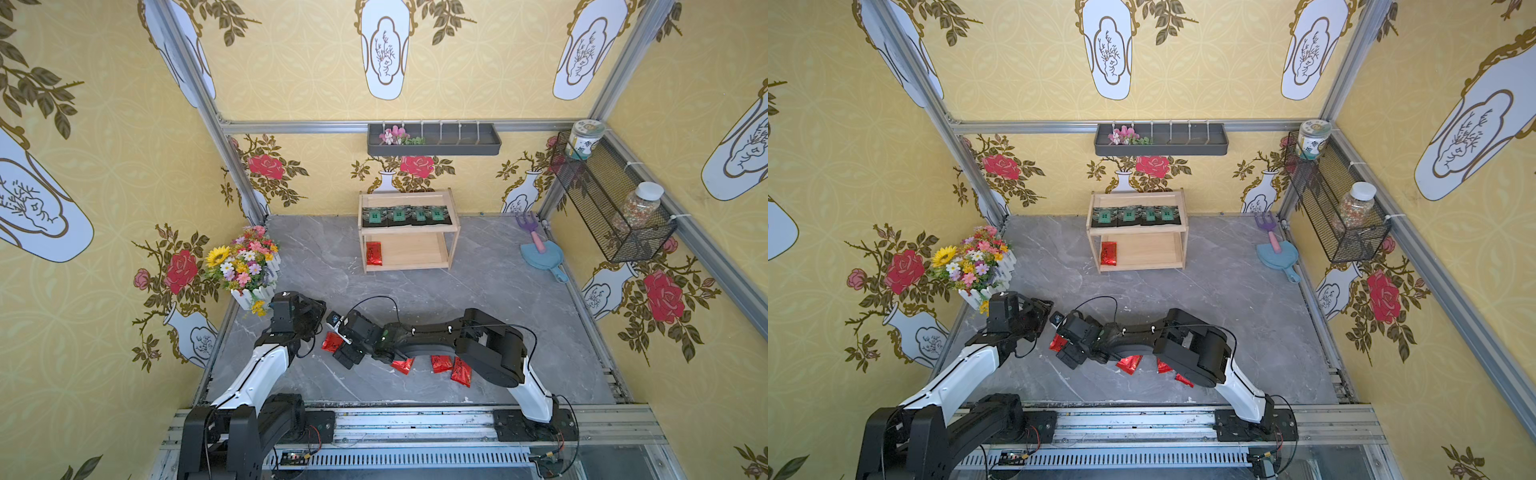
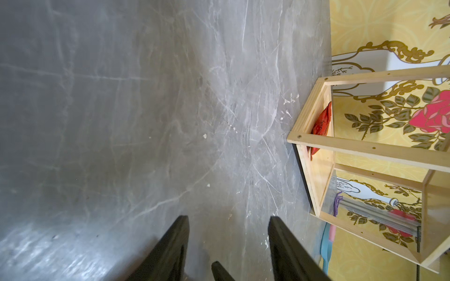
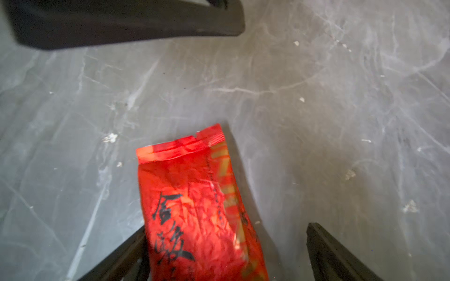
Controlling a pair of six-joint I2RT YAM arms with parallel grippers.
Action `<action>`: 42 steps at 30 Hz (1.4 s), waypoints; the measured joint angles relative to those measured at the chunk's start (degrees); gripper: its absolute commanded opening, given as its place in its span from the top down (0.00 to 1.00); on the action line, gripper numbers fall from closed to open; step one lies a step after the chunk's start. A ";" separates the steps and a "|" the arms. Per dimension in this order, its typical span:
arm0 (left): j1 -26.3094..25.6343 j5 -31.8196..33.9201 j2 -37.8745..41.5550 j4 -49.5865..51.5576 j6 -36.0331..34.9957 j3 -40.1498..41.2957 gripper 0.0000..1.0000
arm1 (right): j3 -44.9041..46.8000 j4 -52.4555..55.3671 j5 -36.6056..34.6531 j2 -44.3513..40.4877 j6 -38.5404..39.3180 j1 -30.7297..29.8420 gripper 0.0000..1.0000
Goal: Place the tea bags on the shelf by color
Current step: Move the tea bag to the center of the board.
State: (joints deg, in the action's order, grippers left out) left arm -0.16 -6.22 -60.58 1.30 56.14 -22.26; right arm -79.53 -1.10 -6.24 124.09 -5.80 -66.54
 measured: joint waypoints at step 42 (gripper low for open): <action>0.11 -3.13 6.88 2.05 2.29 9.64 0.44 | 4.37 -11.82 29.22 -1.01 -20.28 17.35 0.28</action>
State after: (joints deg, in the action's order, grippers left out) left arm -0.05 -9.34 -53.69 3.36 58.43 -12.62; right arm -75.16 -12.93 22.98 123.09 -26.09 -49.19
